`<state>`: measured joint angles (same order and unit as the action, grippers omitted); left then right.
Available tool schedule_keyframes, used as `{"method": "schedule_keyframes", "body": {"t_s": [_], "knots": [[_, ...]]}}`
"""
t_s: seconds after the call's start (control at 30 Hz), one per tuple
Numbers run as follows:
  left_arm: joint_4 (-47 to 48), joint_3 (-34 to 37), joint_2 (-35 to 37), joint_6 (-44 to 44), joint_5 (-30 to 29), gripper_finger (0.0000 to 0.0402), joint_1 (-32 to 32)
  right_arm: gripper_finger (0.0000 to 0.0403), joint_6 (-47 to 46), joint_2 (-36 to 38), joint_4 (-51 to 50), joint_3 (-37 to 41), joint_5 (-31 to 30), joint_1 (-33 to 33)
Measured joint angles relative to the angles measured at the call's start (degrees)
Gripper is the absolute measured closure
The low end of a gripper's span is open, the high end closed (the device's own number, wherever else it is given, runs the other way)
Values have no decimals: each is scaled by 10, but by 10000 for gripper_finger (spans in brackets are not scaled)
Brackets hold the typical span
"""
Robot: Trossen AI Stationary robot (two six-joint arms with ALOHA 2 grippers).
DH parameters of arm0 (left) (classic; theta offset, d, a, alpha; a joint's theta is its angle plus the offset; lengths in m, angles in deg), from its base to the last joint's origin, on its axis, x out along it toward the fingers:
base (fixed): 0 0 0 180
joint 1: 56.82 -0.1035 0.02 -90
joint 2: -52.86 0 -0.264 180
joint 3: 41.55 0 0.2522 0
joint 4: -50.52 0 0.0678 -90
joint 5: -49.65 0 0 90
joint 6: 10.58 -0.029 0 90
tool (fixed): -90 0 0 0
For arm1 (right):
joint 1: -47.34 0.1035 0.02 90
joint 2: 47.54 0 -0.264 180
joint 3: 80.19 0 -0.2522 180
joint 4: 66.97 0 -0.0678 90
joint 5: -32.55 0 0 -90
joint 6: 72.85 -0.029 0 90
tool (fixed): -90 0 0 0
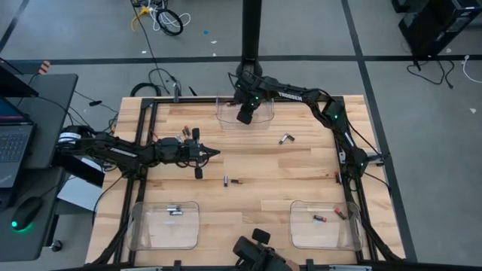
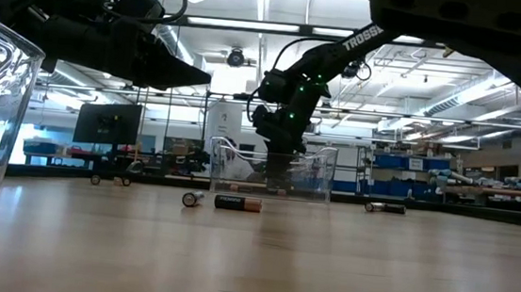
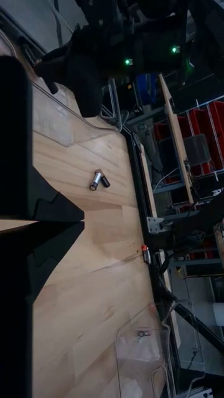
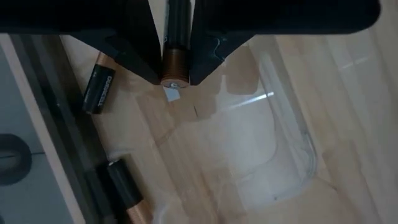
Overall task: Sort batteries
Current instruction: Put the brown battery into the top middle transparent bin, then put the silver battery into the bottom left transparent bin
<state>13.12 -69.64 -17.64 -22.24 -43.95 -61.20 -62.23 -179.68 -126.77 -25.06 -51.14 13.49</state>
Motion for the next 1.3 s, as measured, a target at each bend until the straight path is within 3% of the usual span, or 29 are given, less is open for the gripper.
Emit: {"method": "schedule_keyframes", "body": {"t_s": [0.37, 0.47, 0.63, 0.83, 1.0, 1.3], "knots": [[1, 0, 0, 0, 0, 388, 0, 296, 1, 3, 11, 0, -2, 4], [1, 0, 0, 0, 0, 388, 0, 317, 6, 21, -5, 0, -13, 16], [1, 0, 0, -5, 0, 388, 0, 390, 60, 82, -52, 0, -67, 58], [2, 0, 0, -15, 0, 388, 0, 392, 37, 161, -133, 5, -82, 112], [2, 0, 0, -15, 0, 388, 0, 393, 15, 216, -119, 90, -82, 145], [3, 0, 0, -16, 0, 388, 0, 397, -100, 347, -31, 364, -82, 176]]}}
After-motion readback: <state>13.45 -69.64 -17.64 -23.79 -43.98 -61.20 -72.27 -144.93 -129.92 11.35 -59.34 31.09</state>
